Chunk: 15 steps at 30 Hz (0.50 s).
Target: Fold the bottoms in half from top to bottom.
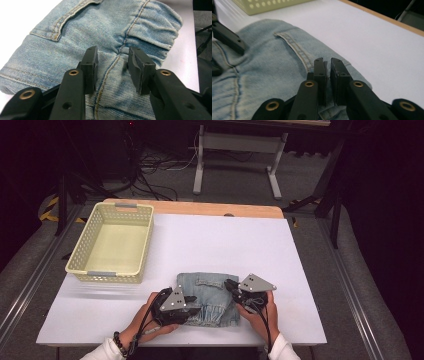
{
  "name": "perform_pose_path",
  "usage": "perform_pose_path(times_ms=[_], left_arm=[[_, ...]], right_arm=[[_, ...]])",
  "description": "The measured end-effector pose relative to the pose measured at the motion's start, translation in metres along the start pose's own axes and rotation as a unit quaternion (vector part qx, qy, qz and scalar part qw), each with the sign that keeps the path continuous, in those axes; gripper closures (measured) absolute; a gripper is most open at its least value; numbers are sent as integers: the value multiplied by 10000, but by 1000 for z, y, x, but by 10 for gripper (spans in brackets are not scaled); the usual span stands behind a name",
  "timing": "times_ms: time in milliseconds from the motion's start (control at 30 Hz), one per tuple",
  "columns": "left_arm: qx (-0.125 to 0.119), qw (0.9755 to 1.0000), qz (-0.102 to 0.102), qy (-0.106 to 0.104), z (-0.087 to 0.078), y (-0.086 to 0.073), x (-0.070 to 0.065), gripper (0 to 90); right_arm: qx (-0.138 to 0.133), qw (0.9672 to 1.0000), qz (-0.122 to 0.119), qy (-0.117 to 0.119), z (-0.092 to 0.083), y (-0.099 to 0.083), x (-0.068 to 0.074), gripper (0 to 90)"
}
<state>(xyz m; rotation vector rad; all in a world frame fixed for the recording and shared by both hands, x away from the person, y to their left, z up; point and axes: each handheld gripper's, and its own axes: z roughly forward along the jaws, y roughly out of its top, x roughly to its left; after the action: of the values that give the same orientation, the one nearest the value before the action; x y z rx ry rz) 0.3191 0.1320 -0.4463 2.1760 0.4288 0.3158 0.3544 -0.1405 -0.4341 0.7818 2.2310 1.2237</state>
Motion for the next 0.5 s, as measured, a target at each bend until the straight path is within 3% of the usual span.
perform_pose_path(times_ms=[333,500], left_arm=[[-18,10000,-19,18,1,0,-1,611],[-18,10000,-28,32,1,0,-1,611]], right_arm=[[411,9991,-30,15,12,-9,-2,838],[406,9989,208,131,15,-12,-6,838]])
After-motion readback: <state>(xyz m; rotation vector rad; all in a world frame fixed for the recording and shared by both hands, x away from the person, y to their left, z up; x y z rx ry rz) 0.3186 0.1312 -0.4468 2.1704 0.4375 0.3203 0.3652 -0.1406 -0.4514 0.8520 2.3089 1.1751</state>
